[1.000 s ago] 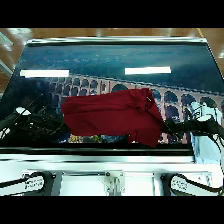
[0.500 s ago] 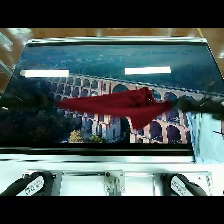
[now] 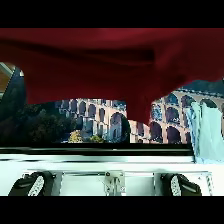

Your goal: Fold the shirts.

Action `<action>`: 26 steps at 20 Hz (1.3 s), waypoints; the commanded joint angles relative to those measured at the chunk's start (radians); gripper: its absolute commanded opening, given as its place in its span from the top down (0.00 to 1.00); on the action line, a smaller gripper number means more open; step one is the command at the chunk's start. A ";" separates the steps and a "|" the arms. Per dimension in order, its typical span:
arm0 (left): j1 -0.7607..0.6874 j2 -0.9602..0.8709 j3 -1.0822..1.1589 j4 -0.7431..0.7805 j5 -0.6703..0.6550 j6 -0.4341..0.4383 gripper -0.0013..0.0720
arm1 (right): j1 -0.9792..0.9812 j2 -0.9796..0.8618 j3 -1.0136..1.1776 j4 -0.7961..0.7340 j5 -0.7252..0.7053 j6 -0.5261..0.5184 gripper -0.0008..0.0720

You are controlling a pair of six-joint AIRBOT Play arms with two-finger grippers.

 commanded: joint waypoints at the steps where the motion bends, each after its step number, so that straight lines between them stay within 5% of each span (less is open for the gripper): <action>1: 0.001 0.070 0.163 0.190 -0.205 -0.084 0.93 | -0.001 0.066 0.167 -0.201 0.161 0.116 0.89; 6: 0.001 0.082 0.169 0.240 -0.457 -0.081 0.93 | -0.001 0.066 0.213 -0.242 0.456 0.149 0.89; 16: 0.001 0.080 -0.169 0.256 -0.661 -0.082 0.93 | -0.001 -0.080 0.098 -0.213 0.845 0.203 0.90; 19: 0.001 0.048 -0.388 0.256 -0.642 -0.061 0.93 | 0.000 -0.115 -0.203 -0.157 0.742 0.200 0.90; 22: 0.001 -0.046 -0.540 0.254 -0.464 -0.062 0.93 | 0.000 -0.179 -0.519 -0.044 0.337 0.108 0.90; 26: 0.001 -0.298 -0.560 0.184 -0.211 -0.061 0.93 | 0.206 -0.442 -0.592 -0.030 -0.047 -0.005 0.90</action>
